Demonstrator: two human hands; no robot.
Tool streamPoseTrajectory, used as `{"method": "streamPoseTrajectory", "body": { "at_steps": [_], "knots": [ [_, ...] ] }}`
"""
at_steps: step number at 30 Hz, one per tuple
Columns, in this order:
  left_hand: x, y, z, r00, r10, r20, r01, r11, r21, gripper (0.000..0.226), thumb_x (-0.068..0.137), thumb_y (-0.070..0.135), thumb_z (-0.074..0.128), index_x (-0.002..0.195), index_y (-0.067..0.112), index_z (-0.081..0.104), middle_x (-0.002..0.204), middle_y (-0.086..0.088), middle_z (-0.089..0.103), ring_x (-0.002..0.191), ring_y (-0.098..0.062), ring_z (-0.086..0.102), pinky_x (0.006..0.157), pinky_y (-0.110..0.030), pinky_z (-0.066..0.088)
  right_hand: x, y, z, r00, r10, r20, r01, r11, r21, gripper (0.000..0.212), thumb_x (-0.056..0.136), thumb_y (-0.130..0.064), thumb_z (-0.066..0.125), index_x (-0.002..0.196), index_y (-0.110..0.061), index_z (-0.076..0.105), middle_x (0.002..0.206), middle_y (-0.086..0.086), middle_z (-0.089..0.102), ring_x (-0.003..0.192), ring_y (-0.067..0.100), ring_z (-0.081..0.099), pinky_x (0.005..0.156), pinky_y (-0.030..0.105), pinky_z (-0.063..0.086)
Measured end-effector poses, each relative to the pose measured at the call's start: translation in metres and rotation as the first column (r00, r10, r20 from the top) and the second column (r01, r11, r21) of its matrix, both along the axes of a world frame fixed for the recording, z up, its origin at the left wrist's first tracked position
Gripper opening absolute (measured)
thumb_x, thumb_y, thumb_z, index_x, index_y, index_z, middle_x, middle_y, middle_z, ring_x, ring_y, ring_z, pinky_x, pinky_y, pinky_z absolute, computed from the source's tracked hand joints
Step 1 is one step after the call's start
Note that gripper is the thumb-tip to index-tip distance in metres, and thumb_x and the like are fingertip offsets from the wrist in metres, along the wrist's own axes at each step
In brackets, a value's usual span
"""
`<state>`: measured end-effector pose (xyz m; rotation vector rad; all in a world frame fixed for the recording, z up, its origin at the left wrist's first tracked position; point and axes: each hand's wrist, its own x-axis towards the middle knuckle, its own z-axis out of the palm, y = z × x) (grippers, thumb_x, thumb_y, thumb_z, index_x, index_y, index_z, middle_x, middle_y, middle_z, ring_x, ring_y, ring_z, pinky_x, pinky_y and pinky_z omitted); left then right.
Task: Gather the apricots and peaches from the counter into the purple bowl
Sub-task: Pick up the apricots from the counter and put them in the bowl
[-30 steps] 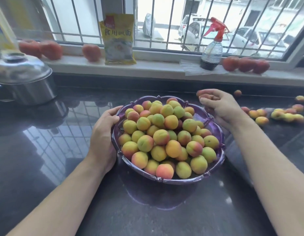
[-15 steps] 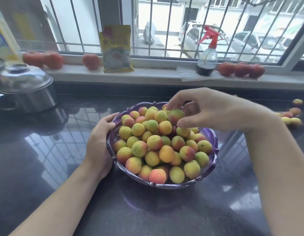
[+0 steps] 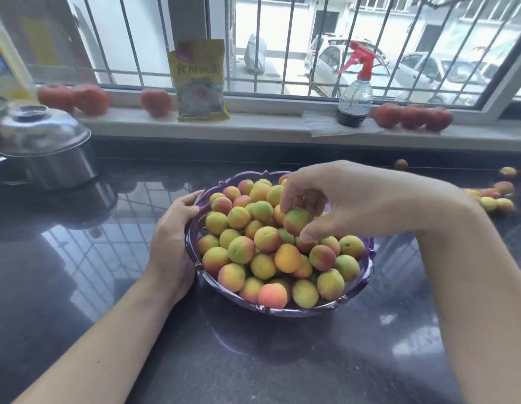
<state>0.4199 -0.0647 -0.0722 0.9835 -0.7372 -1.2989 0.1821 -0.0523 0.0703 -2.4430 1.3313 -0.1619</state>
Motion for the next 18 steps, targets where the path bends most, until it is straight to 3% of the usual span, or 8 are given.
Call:
{"method": "streamPoseTrajectory", "body": {
  "at_steps": [4,14,18],
  "knots": [
    [0.0008,-0.0002,0.0001,1.000,-0.004,0.011,0.004,1.000,-0.004,0.034,0.102,0.013,0.048,0.128,0.007,0.069,0.123,-0.022,0.075,0.119,-0.042,0.071,0.104,-0.056,0.056,0.0055,-0.0015,-0.0053,0.995,0.020,-0.101,-0.024,0.999,-0.038,0.034,0.079,-0.035,0.083,0.105,-0.040,0.061,0.098,-0.019,0.058,0.093,0.000,0.053,0.088,0.033,0.050],
    [-0.0025,0.0014,0.0023,1.000,-0.010,-0.001,0.010,1.000,-0.014,0.034,0.104,0.012,0.045,0.129,0.006,0.068,0.121,-0.021,0.076,0.109,-0.033,0.074,0.095,-0.047,0.059,0.0077,-0.0020,-0.0091,0.993,0.023,-0.116,-0.028,0.999,-0.041,0.036,0.077,-0.042,0.084,0.101,-0.042,0.057,0.094,-0.018,0.060,0.090,-0.003,0.053,0.083,0.027,0.049],
    [-0.0017,0.0020,0.0027,1.000,-0.015,0.011,0.015,1.000,-0.015,0.032,0.104,0.013,0.045,0.124,0.009,0.069,0.118,-0.019,0.077,0.105,-0.031,0.075,0.092,-0.045,0.059,0.0012,0.0017,-0.0006,0.994,0.018,-0.112,-0.018,1.000,0.000,0.038,0.078,-0.040,0.084,0.109,-0.041,0.062,0.098,-0.019,0.061,0.093,-0.002,0.058,0.082,0.023,0.051]
  ]
}}
